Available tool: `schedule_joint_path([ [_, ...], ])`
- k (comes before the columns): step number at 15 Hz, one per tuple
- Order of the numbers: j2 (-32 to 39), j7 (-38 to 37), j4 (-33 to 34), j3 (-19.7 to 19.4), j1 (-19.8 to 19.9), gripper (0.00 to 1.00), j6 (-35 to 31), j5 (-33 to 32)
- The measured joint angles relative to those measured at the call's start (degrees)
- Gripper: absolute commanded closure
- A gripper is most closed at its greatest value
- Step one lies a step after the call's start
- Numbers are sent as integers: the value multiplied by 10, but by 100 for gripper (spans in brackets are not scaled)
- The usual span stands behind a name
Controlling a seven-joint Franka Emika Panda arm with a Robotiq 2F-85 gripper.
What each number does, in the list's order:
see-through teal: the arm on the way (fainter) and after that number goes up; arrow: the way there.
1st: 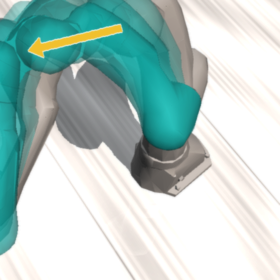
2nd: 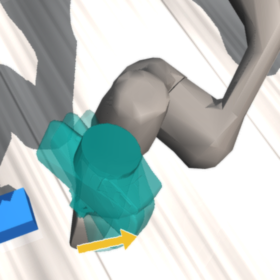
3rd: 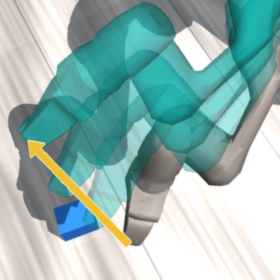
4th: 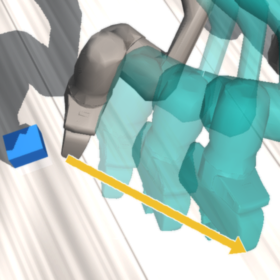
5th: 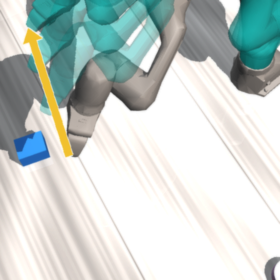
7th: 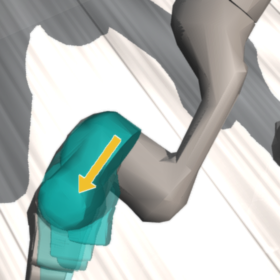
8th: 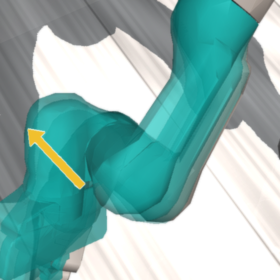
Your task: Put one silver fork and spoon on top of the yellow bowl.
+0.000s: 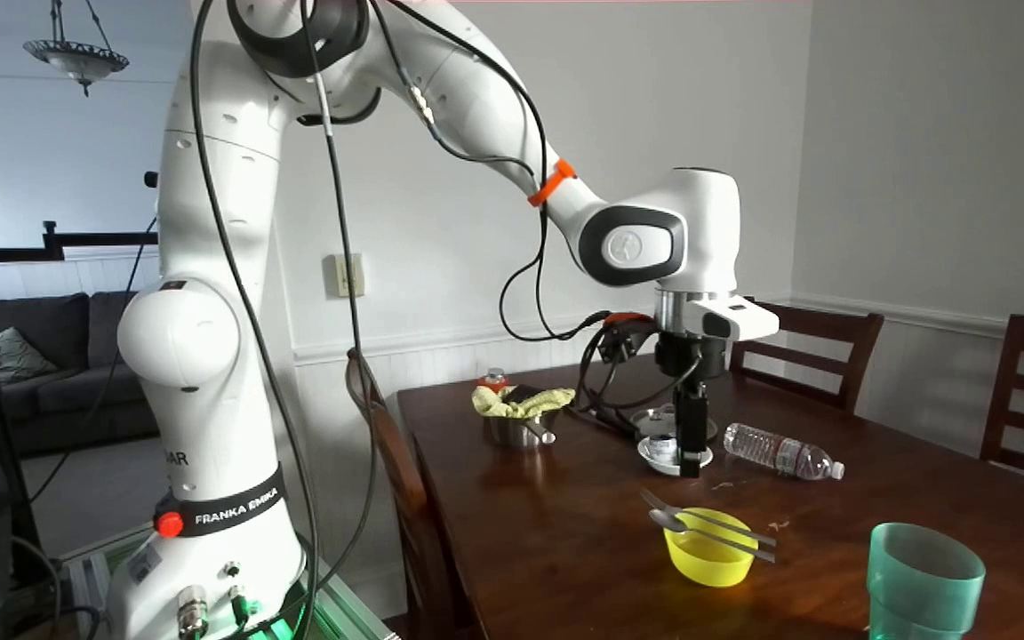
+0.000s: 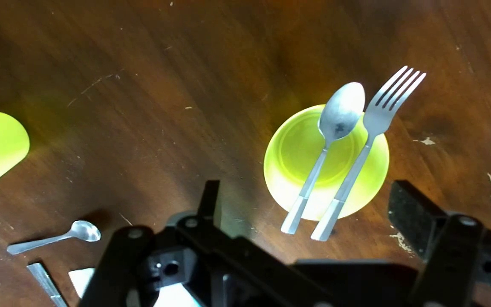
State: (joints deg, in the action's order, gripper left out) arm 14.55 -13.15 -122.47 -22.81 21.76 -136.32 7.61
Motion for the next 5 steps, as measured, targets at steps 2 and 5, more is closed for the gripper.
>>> schedule_joint_path([
  [2, -18, 0, -16, -1, 0, 0, -7, -3],
  [5, -24, 0, -22, -1, -1, 0, -8, -4],
])
